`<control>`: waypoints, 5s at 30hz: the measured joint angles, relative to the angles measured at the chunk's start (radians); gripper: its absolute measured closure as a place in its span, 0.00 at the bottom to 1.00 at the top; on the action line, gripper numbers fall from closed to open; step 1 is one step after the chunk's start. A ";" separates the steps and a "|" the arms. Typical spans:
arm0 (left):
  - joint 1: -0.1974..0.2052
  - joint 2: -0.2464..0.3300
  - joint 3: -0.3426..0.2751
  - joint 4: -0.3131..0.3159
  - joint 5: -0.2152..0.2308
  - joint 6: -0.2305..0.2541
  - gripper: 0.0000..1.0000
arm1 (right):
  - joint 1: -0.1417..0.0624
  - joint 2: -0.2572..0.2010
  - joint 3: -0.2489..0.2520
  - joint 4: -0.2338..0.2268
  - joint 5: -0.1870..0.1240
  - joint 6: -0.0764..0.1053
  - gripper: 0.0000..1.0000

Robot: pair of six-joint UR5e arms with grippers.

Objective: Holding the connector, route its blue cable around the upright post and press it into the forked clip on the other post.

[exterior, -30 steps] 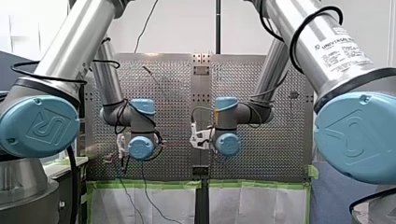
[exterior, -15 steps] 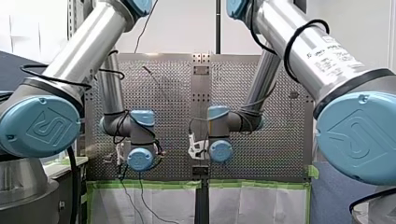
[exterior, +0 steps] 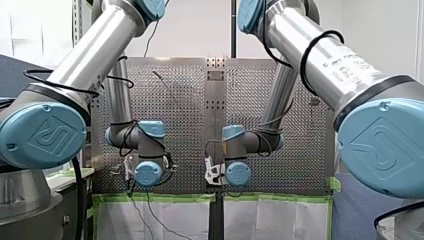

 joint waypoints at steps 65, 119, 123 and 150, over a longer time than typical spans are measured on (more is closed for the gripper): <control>0.088 0.542 0.269 -0.539 -0.272 -0.150 0.95 | -0.041 -0.463 -0.356 0.425 -0.384 0.107 1.00; 0.463 0.561 0.717 -0.893 0.024 -0.307 0.85 | -0.071 -0.314 -0.732 0.543 -0.562 0.111 1.00; 0.484 0.523 0.754 -0.898 0.062 -0.317 0.83 | -0.075 -0.301 -0.742 0.537 -0.565 0.111 1.00; 0.530 0.383 0.845 -0.884 0.250 -0.416 0.83 | -0.090 -0.281 -0.753 0.570 -0.564 0.093 1.00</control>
